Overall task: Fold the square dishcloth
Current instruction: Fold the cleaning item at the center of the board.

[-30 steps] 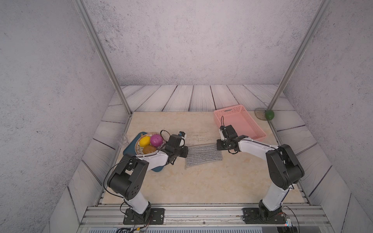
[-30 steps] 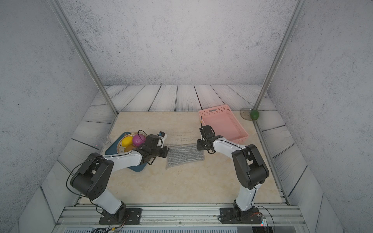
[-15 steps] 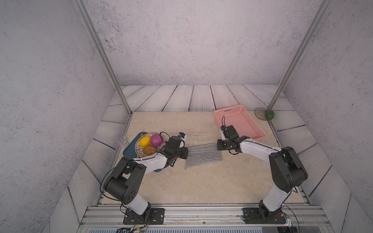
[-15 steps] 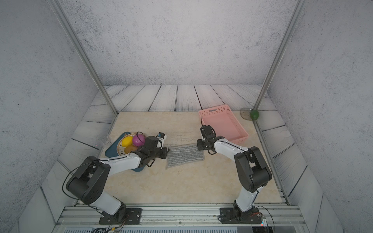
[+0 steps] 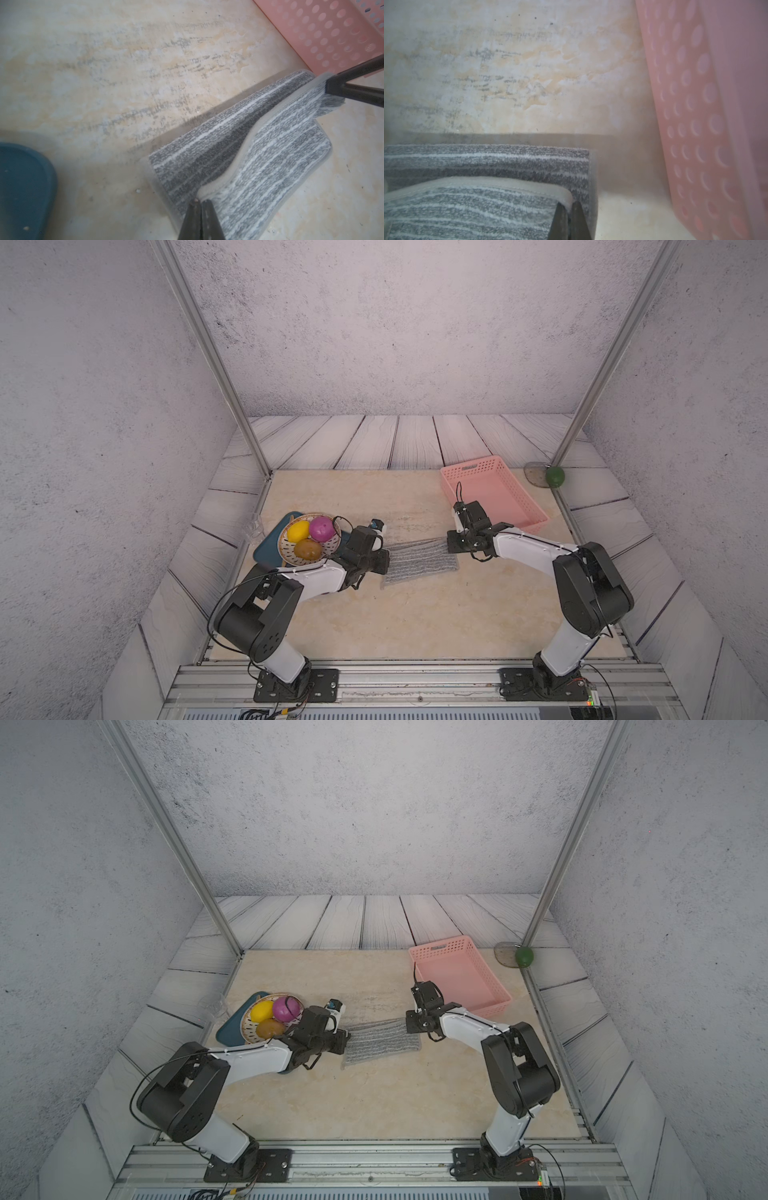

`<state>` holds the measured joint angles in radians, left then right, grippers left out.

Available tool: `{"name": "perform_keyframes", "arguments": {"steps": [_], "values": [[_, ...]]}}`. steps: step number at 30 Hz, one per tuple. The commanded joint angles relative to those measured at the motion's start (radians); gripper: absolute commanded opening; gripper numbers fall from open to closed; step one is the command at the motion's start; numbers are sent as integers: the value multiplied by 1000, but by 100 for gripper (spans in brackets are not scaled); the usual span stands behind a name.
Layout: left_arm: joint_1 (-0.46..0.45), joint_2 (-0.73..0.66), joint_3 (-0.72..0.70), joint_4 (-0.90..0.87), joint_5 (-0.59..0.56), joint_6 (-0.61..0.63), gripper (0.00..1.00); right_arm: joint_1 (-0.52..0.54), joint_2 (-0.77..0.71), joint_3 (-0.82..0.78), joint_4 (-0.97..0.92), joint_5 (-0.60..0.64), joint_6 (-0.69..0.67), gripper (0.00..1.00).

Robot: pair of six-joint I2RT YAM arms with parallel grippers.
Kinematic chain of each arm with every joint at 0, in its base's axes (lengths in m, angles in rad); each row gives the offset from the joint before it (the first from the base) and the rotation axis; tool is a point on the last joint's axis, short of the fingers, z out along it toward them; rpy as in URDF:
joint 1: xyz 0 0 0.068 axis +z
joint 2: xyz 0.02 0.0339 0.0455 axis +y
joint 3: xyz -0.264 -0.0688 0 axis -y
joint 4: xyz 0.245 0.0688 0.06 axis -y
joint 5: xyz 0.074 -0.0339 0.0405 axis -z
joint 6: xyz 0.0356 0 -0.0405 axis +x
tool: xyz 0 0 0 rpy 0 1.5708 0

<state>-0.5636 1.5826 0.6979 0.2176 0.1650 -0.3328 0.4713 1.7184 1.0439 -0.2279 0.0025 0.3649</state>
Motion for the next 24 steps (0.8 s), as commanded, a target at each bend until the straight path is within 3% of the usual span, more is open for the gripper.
{"name": "perform_keyframes", "arguments": {"steps": [1, 4, 7, 24], "values": [[-7, 1, -14, 14, -10, -12, 17, 5, 1, -15, -3, 14, 12, 1], [-9, -7, -19, 12, 1, -16, 32, 8, -5, -20, -6, 11, 18, 7], [-11, -17, -25, 13, 25, -26, 40, 10, -17, -31, -4, 1, 24, 13], [-30, -98, -102, 26, 99, -85, 46, 15, -149, -180, 42, -56, 107, 28]]}}
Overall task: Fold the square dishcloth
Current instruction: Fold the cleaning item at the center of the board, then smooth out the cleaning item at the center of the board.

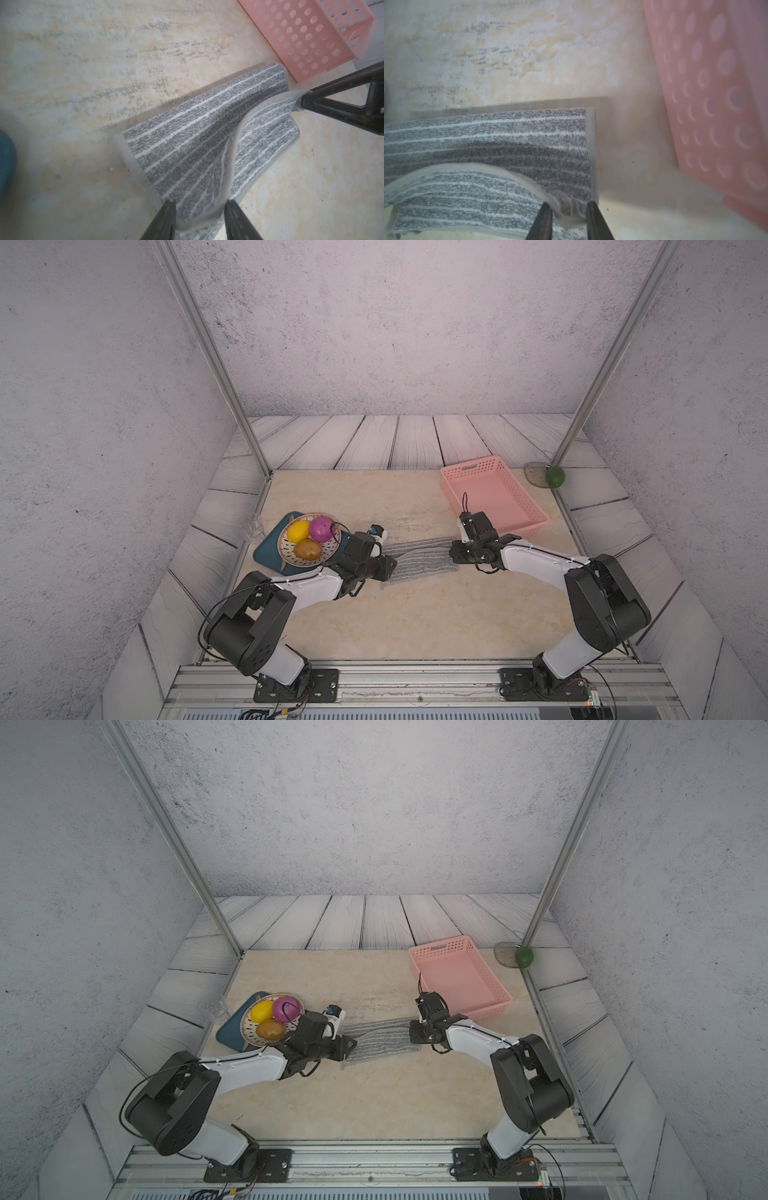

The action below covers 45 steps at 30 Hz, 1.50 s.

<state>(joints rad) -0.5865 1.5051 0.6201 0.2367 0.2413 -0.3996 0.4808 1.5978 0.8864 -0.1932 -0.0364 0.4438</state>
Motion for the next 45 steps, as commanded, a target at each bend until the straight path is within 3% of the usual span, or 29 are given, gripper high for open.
{"name": "perform_keyframes", "arguments": {"steps": [1, 9, 12, 15, 17, 22, 25, 30, 38, 45], "values": [[-8, -26, -35, 10, 27, -23, 46, 4, -33, -33, 10, -19, 34, 29], [-10, -86, -108, 7, 46, -56, 48, 7, -89, -128, 41, -29, 92, 32], [-10, -107, -133, 8, 54, -78, 57, 8, -99, -156, 45, -32, 109, 35], [-12, -144, -159, -7, 50, -110, 72, 8, -109, -181, 48, -30, 125, 39], [-12, -175, -167, -44, 37, -134, 76, 8, -116, -194, 44, -24, 133, 41], [-12, -268, -163, -157, 23, -225, 69, 10, -142, -207, 8, -4, 171, 42], [-12, -308, -138, -219, 38, -284, 56, 9, -158, -196, -37, 34, 202, 42], [-16, -313, -77, -269, 74, -312, 51, 9, -185, -177, -106, 107, 261, 42], [-47, -195, 8, -225, 103, -297, 45, 10, -245, -161, -102, 106, 265, 40], [-88, -25, 151, -231, 101, -242, 43, 10, -185, -80, -71, 43, 220, 33]]}}
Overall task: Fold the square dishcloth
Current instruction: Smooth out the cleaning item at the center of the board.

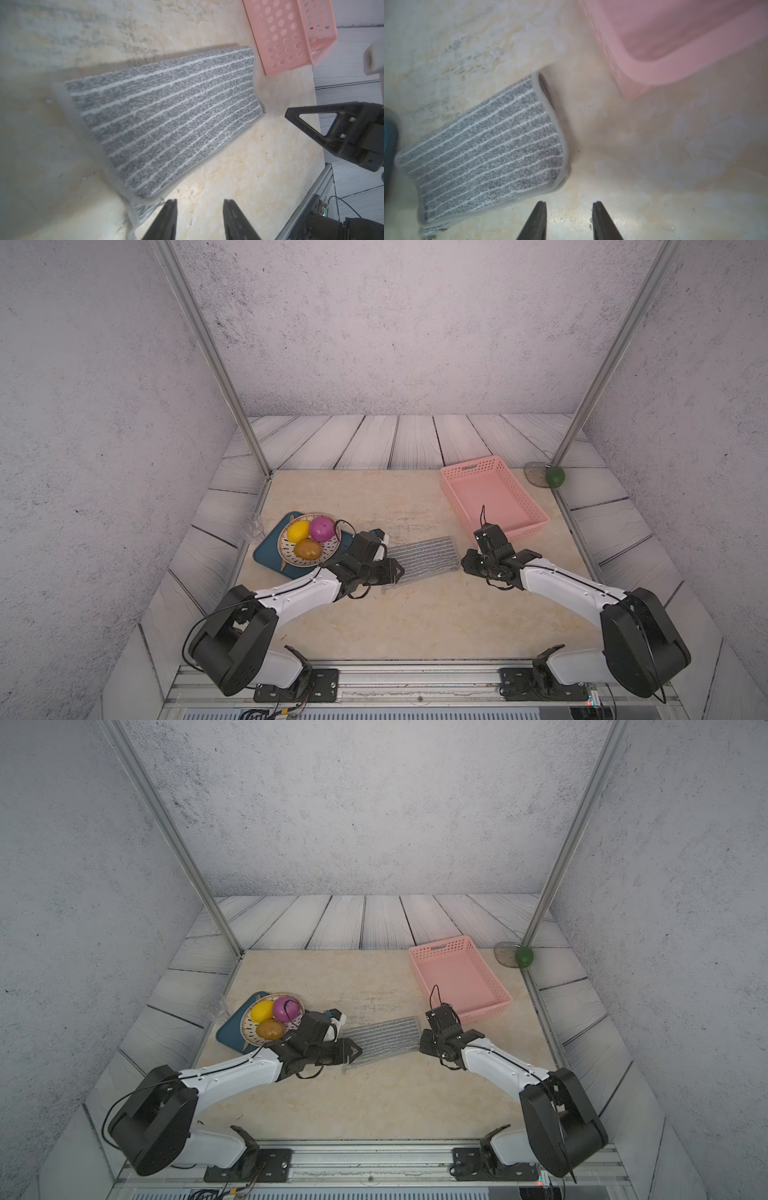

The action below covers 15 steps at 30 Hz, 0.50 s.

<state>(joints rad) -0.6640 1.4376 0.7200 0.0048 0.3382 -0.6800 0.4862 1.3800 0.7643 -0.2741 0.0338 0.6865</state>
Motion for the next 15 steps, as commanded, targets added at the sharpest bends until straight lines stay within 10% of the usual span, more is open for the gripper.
{"name": "perform_keyframes", "arguments": {"steps": [1, 15], "values": [[-11, 66, 67, -3, -2, 46, 42, 5, 47, 53, 17, -39, -27, 32], [-11, 227, 68, -37, -100, 46, 31, 7, 217, 53, 129, -143, -25, 30]]}}
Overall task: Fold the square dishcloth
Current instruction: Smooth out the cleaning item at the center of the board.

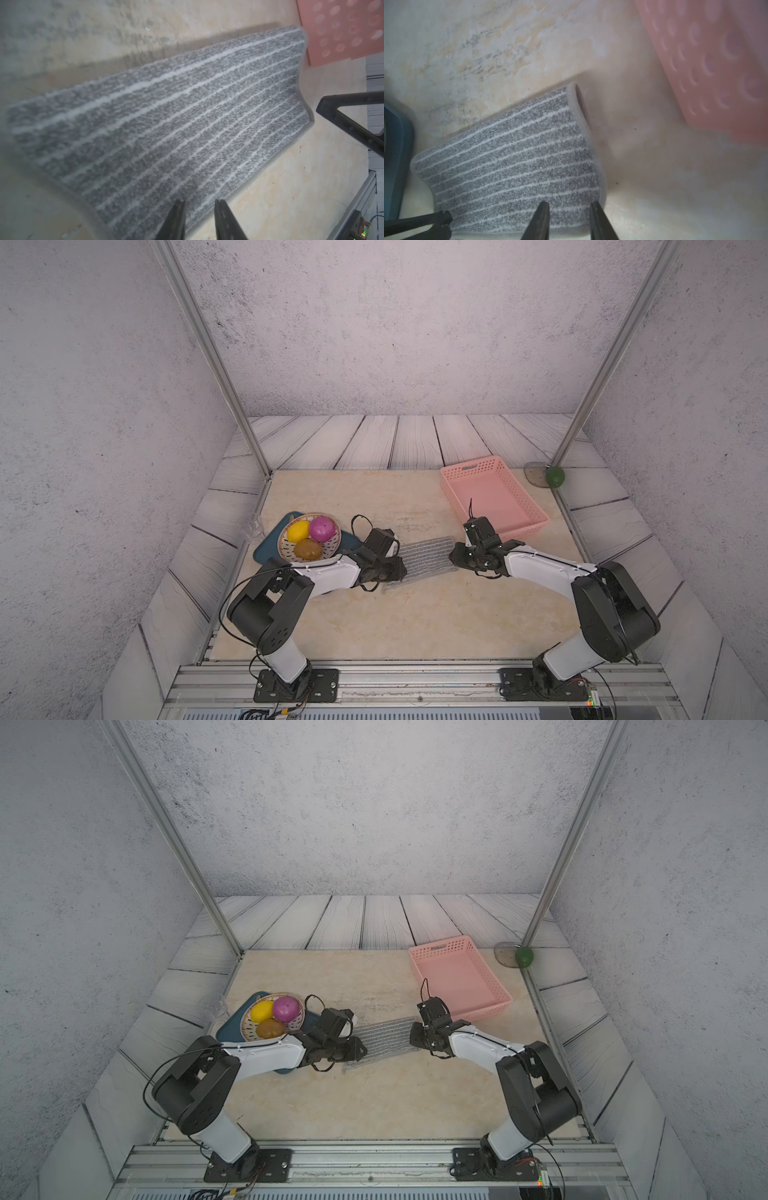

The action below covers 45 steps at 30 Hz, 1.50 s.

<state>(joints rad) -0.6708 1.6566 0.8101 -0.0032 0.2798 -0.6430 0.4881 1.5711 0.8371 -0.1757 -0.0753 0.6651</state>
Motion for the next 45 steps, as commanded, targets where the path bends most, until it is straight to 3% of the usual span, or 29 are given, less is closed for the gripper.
{"name": "perform_keyframes", "arguments": {"steps": [1, 12, 27, 31, 37, 40, 45], "values": [[-4, 8, -31, -33, -52, 8, 29, 4, 34, -27, 38, -37, -1, 30], [-1, 23, -107, -69, -198, 38, 22, 4, 87, -110, 78, -29, 15, 24], [-4, -78, -147, -25, -154, 91, 23, 19, -73, -240, 21, 3, 66, 20], [-4, -151, -151, -53, -142, 79, 28, 18, -136, -208, -28, 67, 36, 26], [-4, -281, -119, -107, -142, 57, 47, 18, -188, -110, -122, 147, -20, 30], [-3, -300, -92, -99, -148, 53, 48, 19, -188, -67, -112, 119, -40, 30], [-3, -215, 2, -66, -139, 66, 40, 25, -131, 3, -24, 0, -47, 29]]}}
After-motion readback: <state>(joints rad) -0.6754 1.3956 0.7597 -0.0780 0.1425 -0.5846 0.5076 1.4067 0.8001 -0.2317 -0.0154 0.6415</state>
